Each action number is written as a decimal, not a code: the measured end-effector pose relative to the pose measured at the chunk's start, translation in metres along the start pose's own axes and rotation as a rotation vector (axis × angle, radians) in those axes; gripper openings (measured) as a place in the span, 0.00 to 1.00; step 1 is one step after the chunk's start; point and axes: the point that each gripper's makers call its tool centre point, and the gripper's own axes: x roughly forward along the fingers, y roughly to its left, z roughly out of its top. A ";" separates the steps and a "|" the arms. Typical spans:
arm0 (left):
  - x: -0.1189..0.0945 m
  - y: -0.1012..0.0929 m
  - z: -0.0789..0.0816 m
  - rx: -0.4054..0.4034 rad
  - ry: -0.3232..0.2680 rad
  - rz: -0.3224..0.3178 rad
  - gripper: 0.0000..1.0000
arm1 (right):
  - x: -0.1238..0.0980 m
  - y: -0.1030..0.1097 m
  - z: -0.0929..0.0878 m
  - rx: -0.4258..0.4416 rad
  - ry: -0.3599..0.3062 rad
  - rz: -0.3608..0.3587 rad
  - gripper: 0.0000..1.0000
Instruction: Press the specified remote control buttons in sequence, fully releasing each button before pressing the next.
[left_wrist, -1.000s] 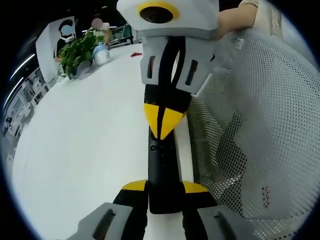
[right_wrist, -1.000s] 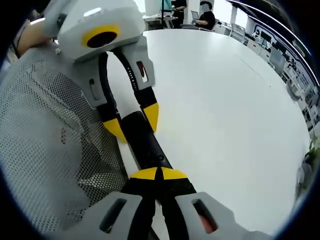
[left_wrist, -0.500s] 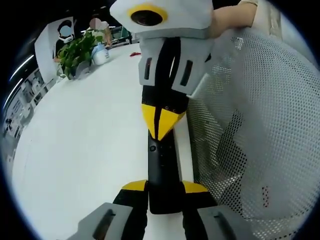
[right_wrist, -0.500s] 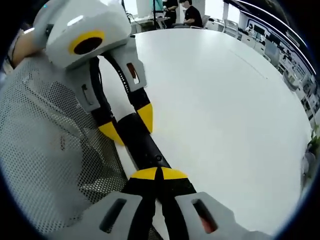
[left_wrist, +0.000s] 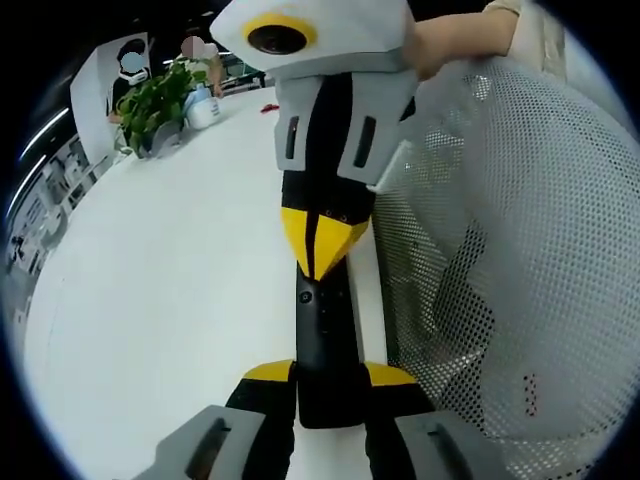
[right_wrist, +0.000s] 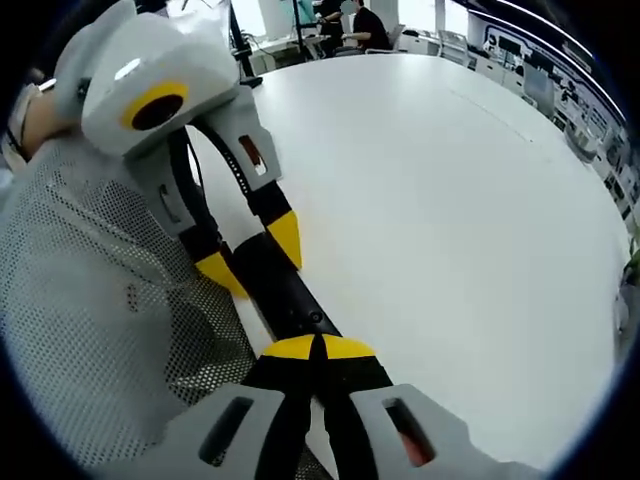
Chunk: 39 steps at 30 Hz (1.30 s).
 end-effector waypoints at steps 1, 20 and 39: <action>0.000 0.000 0.000 0.000 0.000 0.000 0.25 | 0.000 0.000 0.000 0.006 0.000 0.002 0.00; 0.001 0.000 0.000 -0.002 0.009 0.001 0.25 | 0.000 -0.006 -0.002 -0.043 0.029 -0.065 0.00; 0.001 0.001 0.000 -0.010 0.011 0.003 0.25 | -0.003 -0.012 -0.006 0.002 0.031 -0.057 0.00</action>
